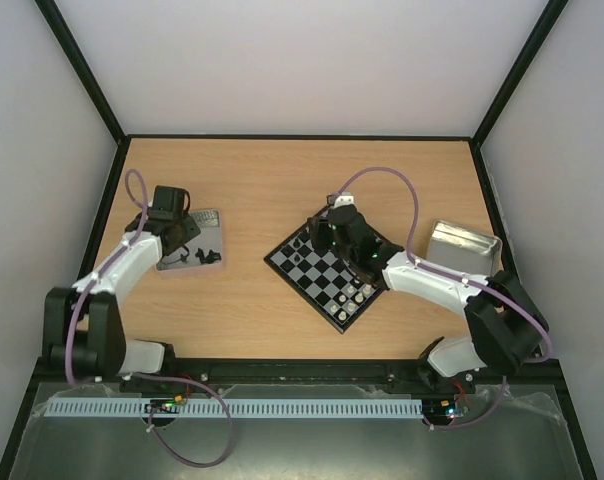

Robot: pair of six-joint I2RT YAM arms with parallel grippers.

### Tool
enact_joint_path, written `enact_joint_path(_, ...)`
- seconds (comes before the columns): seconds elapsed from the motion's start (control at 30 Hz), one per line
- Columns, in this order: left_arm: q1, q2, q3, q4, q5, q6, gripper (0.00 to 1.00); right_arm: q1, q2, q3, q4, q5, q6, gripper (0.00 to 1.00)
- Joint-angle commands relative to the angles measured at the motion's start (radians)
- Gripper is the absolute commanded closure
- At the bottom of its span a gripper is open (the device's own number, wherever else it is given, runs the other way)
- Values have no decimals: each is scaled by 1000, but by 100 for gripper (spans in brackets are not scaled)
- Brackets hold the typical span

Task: Set up the chess pieces on the board
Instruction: Pick up the chess piece from the storage box.

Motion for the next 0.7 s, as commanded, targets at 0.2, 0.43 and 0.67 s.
enact_joint_path(0.2, 84, 352, 132, 130, -165, -180, 56, -5, -93, -90, 62, -42, 19, 63)
enact_joint_path(0.43, 92, 486, 221, 66, -257, -221, 54, -5, -131, -122, 70, -38, 19, 63)
enact_joint_path(0.67, 97, 504, 216, 54, -256, -232, 57, -5, -130, -123, 70, -35, 17, 64)
